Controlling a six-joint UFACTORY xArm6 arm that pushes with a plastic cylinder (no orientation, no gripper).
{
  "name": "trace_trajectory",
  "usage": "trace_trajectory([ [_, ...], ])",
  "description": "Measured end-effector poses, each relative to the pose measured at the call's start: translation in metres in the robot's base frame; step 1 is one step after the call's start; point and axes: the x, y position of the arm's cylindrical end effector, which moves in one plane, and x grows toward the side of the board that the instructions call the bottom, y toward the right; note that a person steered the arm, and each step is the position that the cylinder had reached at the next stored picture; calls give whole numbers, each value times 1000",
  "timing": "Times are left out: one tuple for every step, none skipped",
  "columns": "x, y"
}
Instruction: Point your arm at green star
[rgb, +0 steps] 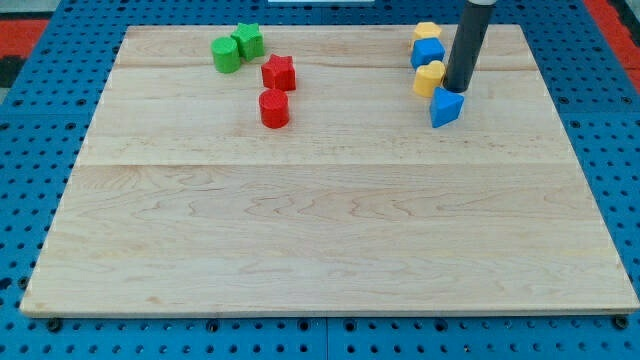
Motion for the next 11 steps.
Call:
trace_trajectory([
  [0,37],
  [10,90],
  [58,103],
  [98,103],
  [117,88],
  [155,58],
  [190,4],
  [222,-57],
  [269,-110],
  [296,-154],
  [296,-156],
])
